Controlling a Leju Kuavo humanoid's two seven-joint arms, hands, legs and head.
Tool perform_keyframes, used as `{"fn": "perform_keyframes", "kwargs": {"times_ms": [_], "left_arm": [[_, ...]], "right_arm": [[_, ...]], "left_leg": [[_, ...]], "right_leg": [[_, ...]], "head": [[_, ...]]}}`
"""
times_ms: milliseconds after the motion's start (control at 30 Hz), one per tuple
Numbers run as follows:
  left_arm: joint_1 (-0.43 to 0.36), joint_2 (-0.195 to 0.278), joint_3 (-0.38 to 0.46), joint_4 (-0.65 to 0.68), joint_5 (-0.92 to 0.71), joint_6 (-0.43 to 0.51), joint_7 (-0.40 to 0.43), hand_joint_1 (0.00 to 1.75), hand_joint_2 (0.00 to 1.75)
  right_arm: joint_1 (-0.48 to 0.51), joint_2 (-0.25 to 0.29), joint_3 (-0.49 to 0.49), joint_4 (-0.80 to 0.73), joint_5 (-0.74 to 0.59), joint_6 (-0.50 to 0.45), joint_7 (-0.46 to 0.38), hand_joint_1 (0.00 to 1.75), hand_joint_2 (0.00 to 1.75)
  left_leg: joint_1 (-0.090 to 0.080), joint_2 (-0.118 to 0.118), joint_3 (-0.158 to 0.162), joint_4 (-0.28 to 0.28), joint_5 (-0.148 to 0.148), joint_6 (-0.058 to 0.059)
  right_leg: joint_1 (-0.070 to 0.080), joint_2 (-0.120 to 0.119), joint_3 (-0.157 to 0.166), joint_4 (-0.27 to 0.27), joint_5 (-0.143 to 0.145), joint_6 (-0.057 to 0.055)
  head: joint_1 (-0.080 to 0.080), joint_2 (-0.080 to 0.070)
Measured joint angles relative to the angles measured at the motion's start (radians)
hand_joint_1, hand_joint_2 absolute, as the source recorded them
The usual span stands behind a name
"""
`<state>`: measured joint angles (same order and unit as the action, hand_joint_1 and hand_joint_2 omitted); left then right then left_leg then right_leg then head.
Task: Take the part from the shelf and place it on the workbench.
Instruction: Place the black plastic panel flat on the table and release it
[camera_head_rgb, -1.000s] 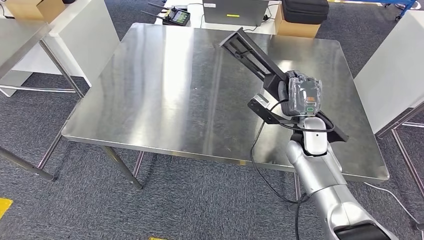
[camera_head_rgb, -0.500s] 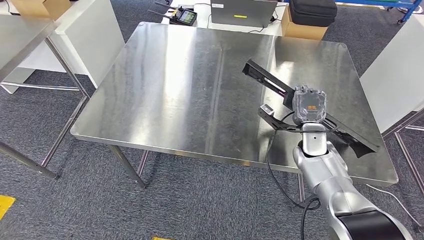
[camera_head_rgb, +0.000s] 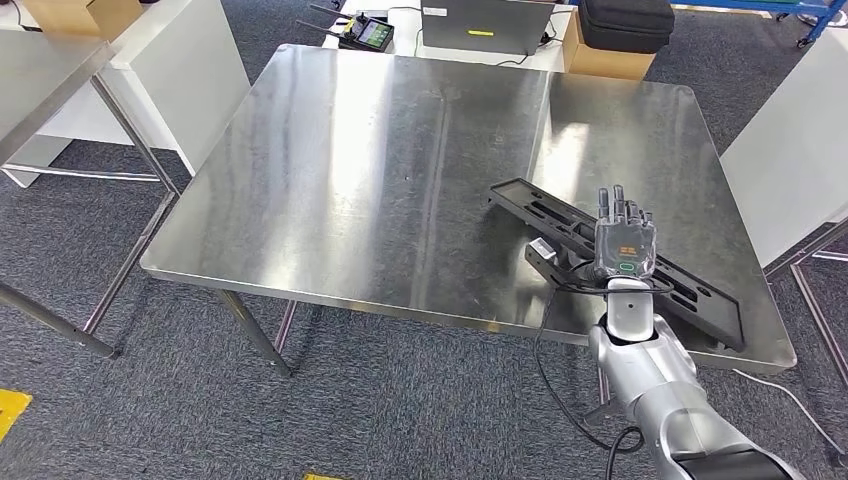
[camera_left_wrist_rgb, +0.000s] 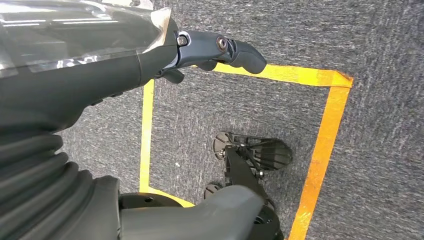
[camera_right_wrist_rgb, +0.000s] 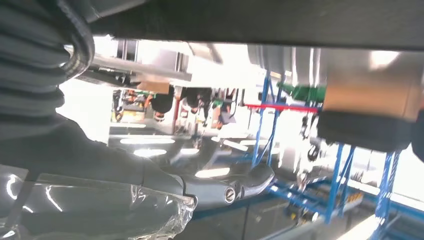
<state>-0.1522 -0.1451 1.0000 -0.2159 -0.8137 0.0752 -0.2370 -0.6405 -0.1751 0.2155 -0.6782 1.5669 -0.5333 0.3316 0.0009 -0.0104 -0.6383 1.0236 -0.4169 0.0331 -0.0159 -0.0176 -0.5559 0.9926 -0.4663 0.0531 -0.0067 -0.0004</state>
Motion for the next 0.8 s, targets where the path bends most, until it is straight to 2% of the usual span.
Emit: {"fn": "perform_keyframes", "kwargs": {"times_ms": [133, 300, 433, 667, 800], "left_arm": [[0.001, 0.003, 0.0, 0.0, 0.0, 0.001, 0.007, 0.0, 0.0], [0.002, 0.007, 0.001, 0.0, 0.0, 0.001, 0.011, 0.0, 0.0], [0.002, 0.008, 0.001, 0.0, -0.003, 0.0, 0.014, 0.0, 0.0], [0.002, 0.009, 0.001, 0.0, -0.006, -0.001, 0.021, 0.0, 0.0], [0.003, 0.012, 0.001, 0.0, -0.008, 0.0, 0.025, 0.0, 0.0]], "right_arm": [[0.033, 0.029, -0.072, -0.04, -0.051, 0.09, -0.077, 0.0, 1.75], [0.053, 0.06, -0.161, -0.08, -0.109, 0.142, -0.135, 0.0, 1.75], [0.057, 0.073, -0.202, -0.088, -0.144, 0.223, -0.17, 0.0, 1.75], [0.057, 0.084, -0.229, -0.093, -0.172, 0.304, -0.188, 0.0, 1.75], [0.065, 0.092, -0.237, -0.114, -0.221, 0.303, -0.223, 0.0, 1.75]], "left_leg": [[0.0, 0.0, 0.0, 0.0, 0.0, 0.0], [0.0, 0.0, 0.0, 0.0, 0.0, 0.0], [-0.001, 0.0, 0.0, 0.0, 0.0, 0.0], [0.0, 0.0, 0.0, 0.0, 0.0, 0.001], [0.0, 0.0, 0.001, 0.0, 0.0, 0.001]], "right_leg": [[0.0, 0.0, 0.0, 0.0, 0.0, 0.0], [0.0, 0.0, 0.0, 0.0, 0.0, 0.0], [0.0, 0.0, 0.0, 0.0, 0.0, 0.0], [0.0, 0.0, 0.001, 0.0, 0.0, 0.0], [0.0, 0.0, 0.001, 0.0, 0.0, 0.0]], "head": [[0.0, 0.0], [0.0, 0.0], [0.0, 0.0], [0.0, 0.0], [0.0, 0.0]]}}
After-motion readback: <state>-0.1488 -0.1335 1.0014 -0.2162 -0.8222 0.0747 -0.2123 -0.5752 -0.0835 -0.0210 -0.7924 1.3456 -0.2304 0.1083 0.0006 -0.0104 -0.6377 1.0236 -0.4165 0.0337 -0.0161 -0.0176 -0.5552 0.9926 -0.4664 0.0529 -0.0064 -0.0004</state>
